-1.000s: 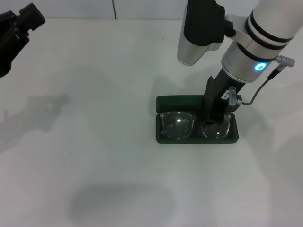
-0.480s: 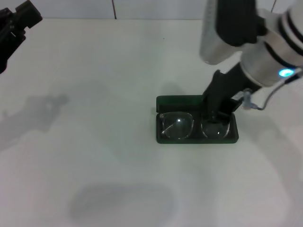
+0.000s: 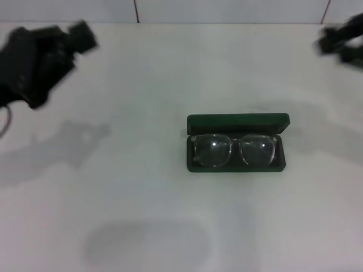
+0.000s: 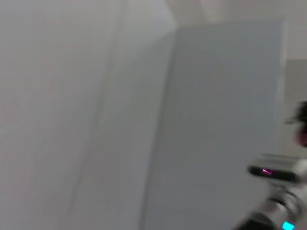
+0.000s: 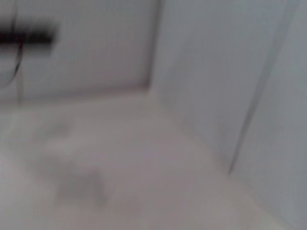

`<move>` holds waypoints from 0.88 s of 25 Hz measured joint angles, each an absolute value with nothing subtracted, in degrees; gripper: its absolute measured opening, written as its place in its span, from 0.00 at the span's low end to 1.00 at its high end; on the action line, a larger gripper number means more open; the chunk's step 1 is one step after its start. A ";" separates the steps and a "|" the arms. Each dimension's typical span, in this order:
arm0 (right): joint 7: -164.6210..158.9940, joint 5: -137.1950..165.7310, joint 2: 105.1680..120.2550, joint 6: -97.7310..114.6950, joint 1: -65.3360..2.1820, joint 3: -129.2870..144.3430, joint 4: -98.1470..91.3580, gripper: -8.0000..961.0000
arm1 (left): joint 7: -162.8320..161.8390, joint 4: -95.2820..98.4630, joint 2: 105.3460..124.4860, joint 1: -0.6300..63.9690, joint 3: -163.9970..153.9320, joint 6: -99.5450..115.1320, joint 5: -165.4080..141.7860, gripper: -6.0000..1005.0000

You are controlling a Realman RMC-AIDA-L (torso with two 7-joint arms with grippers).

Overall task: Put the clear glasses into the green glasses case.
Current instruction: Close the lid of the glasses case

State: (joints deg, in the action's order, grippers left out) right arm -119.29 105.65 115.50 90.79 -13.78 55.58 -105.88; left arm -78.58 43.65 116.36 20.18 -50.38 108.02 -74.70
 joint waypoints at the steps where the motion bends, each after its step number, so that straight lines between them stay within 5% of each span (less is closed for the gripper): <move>1: -118.59 104.25 115.46 91.17 -13.50 54.04 -104.79 0.18 | -78.20 43.65 116.60 20.75 -51.47 108.41 -74.80 0.07; 7: -109.87 96.56 115.31 97.01 -12.22 36.35 -88.83 0.18 | -77.45 41.98 119.71 27.63 -55.57 103.35 -81.19 0.13; 10: -104.41 96.55 115.29 98.77 -12.57 29.87 -79.30 0.18 | -76.37 37.56 119.72 32.59 -61.17 97.23 -82.62 0.25; 22: -96.28 97.83 114.88 100.47 -12.24 25.17 -66.39 0.18 | -76.62 30.30 120.30 42.54 -79.57 70.04 -81.42 0.26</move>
